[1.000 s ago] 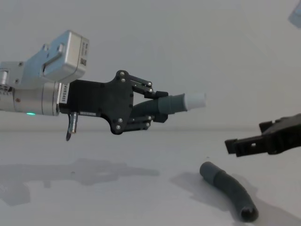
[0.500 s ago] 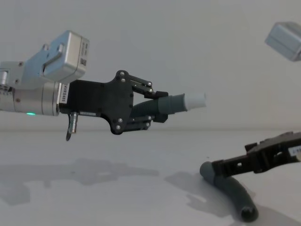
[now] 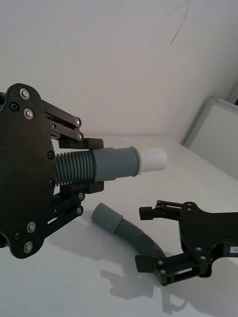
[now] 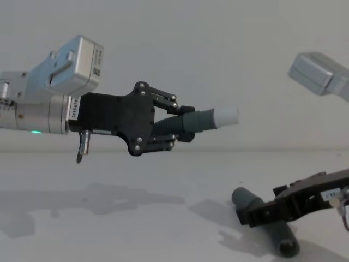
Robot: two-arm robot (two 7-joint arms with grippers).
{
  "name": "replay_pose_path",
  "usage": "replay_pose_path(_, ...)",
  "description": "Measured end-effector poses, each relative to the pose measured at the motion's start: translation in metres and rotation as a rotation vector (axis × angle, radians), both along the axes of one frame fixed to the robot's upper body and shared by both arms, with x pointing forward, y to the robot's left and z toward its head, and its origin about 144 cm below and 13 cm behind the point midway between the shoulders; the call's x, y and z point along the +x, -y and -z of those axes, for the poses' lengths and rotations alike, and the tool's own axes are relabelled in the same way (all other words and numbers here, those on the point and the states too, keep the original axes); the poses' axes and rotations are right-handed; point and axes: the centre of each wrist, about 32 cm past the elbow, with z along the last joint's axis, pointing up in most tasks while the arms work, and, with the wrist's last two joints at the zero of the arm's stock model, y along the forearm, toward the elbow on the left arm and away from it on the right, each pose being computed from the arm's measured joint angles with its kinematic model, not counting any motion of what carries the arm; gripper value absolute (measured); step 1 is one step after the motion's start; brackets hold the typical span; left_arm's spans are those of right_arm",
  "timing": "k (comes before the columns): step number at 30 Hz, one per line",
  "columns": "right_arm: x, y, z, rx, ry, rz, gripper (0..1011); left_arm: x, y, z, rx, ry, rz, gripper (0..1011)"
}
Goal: Use both hands to pick up one end of the pipe from the table, align the ends, and insert them.
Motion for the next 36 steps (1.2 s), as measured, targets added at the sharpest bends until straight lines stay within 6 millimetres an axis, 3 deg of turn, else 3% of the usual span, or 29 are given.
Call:
replay_pose_path(29, 0.005, 0.002, 0.016, 0.002, -0.018, 0.026, 1002, 0.000, 0.000, 0.000, 0.000, 0.000, 0.000, 345)
replay_pose_path(36, 0.005, 0.003, 0.018, 0.006, -0.018, 0.032, 863, 0.000, 0.000, 0.000, 0.000, 0.000, 0.000, 345)
